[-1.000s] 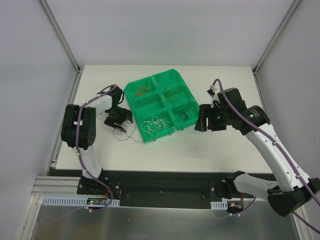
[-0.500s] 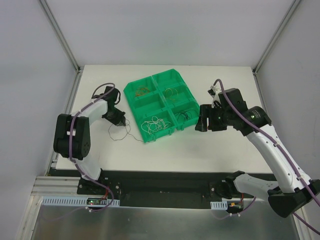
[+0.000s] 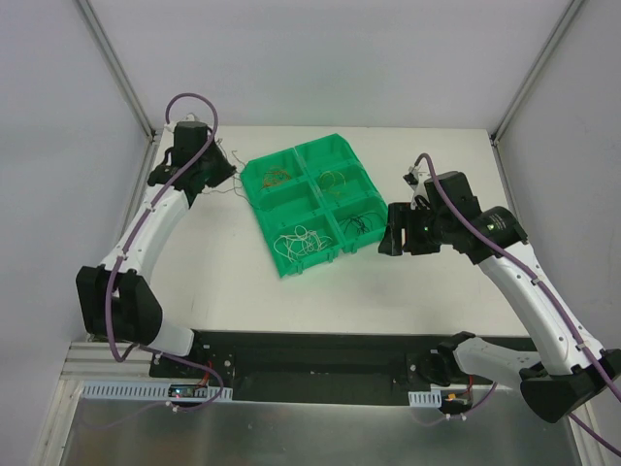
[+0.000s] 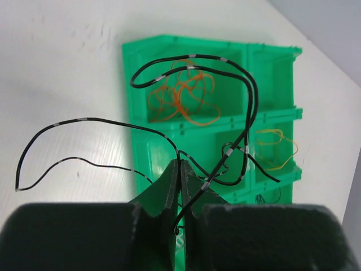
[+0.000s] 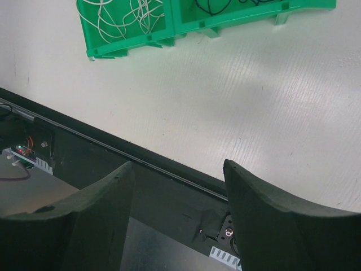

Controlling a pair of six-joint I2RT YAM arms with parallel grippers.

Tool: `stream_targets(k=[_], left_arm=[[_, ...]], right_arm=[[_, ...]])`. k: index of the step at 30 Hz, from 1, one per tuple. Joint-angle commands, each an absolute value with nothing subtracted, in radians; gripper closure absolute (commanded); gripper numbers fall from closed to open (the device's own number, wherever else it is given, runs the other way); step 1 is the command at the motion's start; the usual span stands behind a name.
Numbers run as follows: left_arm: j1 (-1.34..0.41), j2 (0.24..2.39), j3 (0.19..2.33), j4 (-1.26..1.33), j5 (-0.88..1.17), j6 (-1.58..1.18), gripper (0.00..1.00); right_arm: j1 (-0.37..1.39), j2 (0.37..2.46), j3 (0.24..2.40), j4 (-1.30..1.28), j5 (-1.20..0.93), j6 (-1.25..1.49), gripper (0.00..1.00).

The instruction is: Untangle the cables

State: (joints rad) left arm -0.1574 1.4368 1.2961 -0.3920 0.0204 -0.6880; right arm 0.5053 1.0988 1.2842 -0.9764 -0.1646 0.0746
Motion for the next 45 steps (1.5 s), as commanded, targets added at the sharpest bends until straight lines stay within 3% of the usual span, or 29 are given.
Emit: stream_targets(k=[1,9,15,23,29,39,43,45], left_arm=[[-0.190,1.521,1.364,-0.204,-0.045,-0.603,1.00],[-0.345,1.712,1.473,-0.115,-0.136,-0.473,1.00],[-0.432,1.743,1.385,-0.115,-0.124,-0.472,1.00],[-0.454,1.784,1.304,-0.149,0.079,-0.520,1.00],[-0.453,1.905,1.382,-0.251,0.264,-0.532,1.00],[-0.405,2.022,1.520,-0.429,0.377,-0.549,1.00],[-0.400,2.026,1.572,-0.492,0.396,-0.519,0.76],[-0.400,2.010,1.586,-0.521,0.387,-0.509,0.70]], right_arm=[[0.502,1.094,1.319,-0.996,-0.163,0.075,0.34],[0.500,1.069,1.330,-1.032,-0.132,0.075,0.34],[0.495,1.057,1.331,-1.034,-0.114,0.075,0.34],[0.488,1.057,1.322,-1.032,-0.126,0.069,0.34],[0.486,1.063,1.322,-1.028,-0.132,0.071,0.34],[0.485,1.043,1.307,-1.028,-0.117,0.075,0.34],[0.485,1.046,1.308,-1.025,-0.121,0.078,0.34],[0.485,1.046,1.307,-1.020,-0.124,0.080,0.34]])
